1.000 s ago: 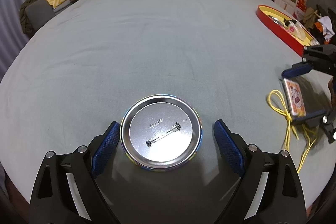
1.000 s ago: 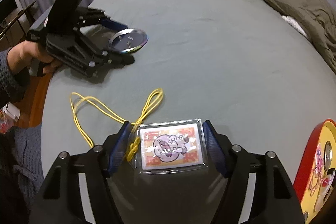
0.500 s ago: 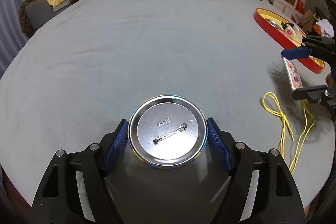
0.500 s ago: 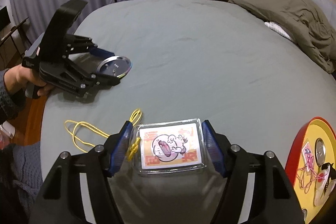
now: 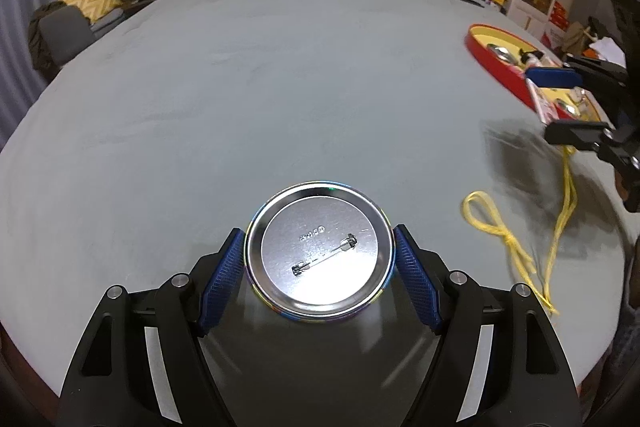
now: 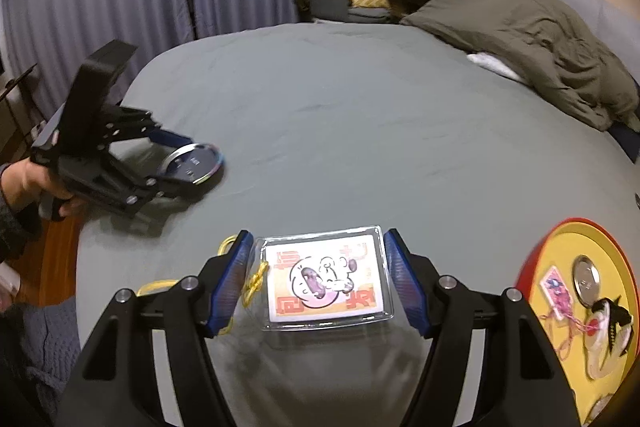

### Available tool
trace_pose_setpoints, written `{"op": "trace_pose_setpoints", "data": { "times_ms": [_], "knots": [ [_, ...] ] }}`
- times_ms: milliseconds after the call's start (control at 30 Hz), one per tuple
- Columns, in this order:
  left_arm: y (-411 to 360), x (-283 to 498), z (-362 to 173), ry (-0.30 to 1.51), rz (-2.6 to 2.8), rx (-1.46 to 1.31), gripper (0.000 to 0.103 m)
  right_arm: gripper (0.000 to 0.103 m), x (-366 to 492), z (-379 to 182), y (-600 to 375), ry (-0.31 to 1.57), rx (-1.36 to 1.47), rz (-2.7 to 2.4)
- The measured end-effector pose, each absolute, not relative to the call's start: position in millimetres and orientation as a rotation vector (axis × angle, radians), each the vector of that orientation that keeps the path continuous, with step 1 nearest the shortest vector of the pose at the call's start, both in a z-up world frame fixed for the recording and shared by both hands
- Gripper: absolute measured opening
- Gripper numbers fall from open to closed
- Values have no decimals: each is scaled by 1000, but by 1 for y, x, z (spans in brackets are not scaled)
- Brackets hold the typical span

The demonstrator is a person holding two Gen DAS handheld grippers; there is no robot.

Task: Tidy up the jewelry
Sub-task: 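Carry the orange card tag and silver badge over the yellow tray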

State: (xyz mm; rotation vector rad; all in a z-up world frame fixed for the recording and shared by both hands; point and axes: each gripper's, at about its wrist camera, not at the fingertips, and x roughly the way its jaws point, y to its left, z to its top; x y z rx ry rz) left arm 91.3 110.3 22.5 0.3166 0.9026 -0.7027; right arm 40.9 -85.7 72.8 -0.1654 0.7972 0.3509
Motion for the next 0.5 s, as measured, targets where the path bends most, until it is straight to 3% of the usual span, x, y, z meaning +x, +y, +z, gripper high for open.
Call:
{"op": "trace_pose_setpoints", "data": {
  "times_ms": [500],
  "knots": [
    [23, 91, 77, 803, -867, 341, 72, 62, 25, 121, -159, 662, -64, 101]
  ]
}}
